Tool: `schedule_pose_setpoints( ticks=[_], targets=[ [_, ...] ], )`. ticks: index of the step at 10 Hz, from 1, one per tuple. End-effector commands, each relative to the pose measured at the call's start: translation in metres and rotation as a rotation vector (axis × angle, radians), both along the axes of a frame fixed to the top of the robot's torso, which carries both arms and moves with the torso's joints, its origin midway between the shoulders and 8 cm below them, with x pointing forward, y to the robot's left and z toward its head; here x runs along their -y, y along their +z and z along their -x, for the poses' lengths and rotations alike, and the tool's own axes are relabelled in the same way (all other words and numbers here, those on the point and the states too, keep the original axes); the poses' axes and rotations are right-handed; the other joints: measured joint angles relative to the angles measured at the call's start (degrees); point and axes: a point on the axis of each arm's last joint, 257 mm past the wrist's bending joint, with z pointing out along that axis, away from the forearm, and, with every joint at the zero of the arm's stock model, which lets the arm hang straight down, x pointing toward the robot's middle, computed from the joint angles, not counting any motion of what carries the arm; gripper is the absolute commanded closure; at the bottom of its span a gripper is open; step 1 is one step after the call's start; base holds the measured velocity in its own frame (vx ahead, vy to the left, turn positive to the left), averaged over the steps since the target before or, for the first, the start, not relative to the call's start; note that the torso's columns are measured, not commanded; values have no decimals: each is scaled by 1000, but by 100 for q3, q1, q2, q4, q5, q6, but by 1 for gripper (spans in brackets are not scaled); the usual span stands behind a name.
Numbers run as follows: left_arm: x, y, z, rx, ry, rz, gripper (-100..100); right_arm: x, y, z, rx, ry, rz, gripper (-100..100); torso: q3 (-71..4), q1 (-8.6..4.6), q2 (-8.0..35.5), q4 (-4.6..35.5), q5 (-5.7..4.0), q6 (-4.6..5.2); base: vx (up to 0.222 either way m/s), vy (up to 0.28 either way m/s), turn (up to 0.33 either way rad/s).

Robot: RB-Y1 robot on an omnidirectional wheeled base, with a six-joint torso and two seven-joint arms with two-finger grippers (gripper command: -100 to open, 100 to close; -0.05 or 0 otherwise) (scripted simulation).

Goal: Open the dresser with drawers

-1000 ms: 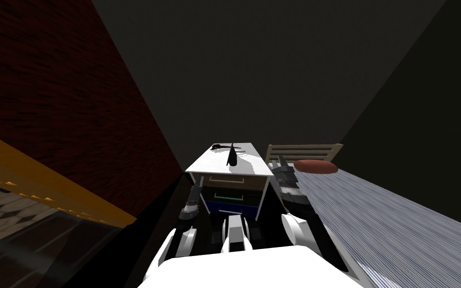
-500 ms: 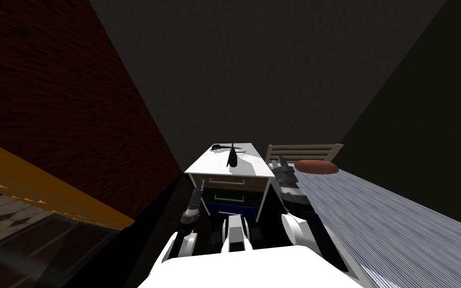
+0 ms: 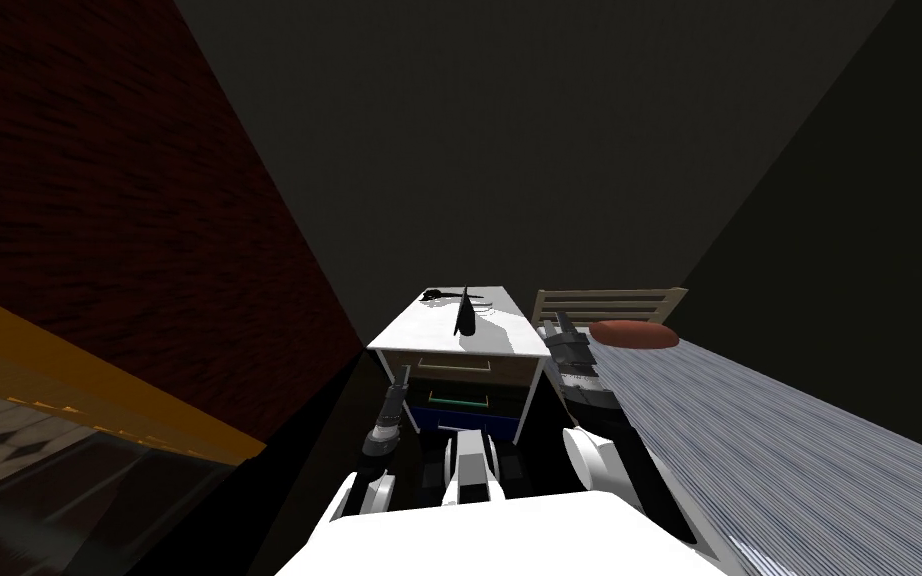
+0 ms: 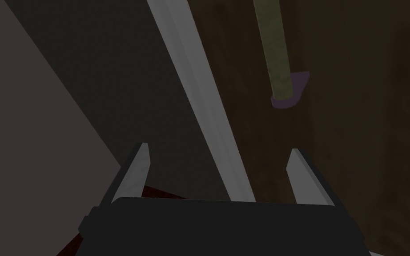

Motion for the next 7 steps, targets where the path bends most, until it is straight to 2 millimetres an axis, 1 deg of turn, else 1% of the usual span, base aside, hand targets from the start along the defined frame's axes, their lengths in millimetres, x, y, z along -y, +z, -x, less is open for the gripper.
schedule_pose_setpoints(
  ticks=[1,3,4,5,7],
  targets=[
    [3,-15,5,-6,-3,1,-100,0,0,0,0,0,0,0,1,1,1,0,0,0,24,13,-14],
    [3,-28,8,-25,-2,2,-100,0,0,0,0,0,0,0,0,0,1,0,0,0,20,7,-6],
    [5,-31,10,-18,-3,6,-100,0,0,0,0,0,0,0,1,0,1,0,0,0,22,11,-14],
    [4,-37,11,-32,-2,5,-100,0,0,0,0,0,0,0,0,2,0,0,0,0,18,9,-5],
    [9,-47,16,-33,-2,16,-100,0,0,0,0,0,0,0,1,1,0,0,1,0,20,8,-10]
  ],
)
